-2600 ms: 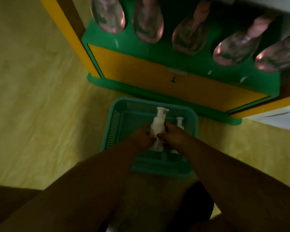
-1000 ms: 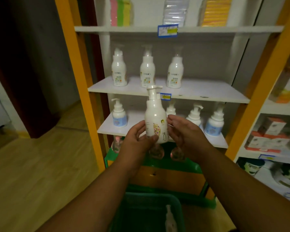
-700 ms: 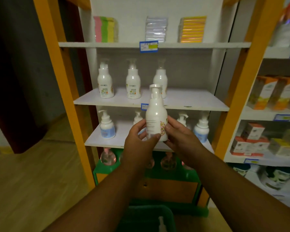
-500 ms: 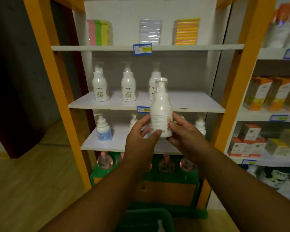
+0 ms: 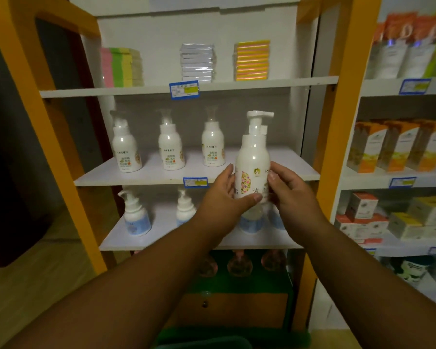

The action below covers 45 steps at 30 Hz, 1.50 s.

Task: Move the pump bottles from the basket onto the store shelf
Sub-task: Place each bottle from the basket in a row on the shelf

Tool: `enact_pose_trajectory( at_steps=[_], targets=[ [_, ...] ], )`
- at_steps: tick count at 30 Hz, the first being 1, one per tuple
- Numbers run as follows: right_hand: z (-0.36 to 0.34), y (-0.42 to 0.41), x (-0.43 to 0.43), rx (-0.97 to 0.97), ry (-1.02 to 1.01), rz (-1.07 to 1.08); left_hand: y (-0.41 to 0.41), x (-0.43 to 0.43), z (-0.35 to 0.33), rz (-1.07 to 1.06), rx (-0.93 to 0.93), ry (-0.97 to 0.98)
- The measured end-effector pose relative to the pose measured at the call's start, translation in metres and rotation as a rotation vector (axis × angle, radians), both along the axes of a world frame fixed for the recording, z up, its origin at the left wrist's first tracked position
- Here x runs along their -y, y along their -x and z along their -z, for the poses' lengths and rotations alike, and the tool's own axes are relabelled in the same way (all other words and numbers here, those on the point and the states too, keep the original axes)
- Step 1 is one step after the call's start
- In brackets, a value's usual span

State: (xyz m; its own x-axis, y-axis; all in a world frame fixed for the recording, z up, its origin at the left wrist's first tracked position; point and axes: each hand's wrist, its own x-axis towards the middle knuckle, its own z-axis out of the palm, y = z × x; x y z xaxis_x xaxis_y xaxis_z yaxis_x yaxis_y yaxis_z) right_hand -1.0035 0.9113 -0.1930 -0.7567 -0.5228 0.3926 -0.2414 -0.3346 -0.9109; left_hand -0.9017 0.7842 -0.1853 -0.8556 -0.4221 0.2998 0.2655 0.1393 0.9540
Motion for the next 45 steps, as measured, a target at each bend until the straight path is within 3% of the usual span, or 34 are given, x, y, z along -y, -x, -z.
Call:
enact_pose_trajectory(
  at_steps=[7, 14, 22, 34, 45],
  targets=[
    [-0.005, 0.034, -0.012, -0.078, -0.151, -0.103, 0.035, 0.004, 0.012, 0.015, 0.017, -0.026],
    [-0.018, 0.067, 0.0, -0.167, -0.138, 0.044, 0.065, 0.018, -0.021, -0.061, 0.075, 0.501],
    [-0.032, 0.098, 0.017, -0.252, -0.238, 0.183, 0.11, 0.038, -0.033, -0.074, 0.137, 0.426],
    [-0.036, 0.148, 0.051, -0.39, -0.601, 0.244, 0.148, 0.057, -0.03, -0.339, 0.245, 0.694],
    [-0.034, 0.166, 0.08, -0.349, -0.644, 0.329, 0.174, 0.068, -0.029, -0.488, 0.34, 0.694]
  ],
)
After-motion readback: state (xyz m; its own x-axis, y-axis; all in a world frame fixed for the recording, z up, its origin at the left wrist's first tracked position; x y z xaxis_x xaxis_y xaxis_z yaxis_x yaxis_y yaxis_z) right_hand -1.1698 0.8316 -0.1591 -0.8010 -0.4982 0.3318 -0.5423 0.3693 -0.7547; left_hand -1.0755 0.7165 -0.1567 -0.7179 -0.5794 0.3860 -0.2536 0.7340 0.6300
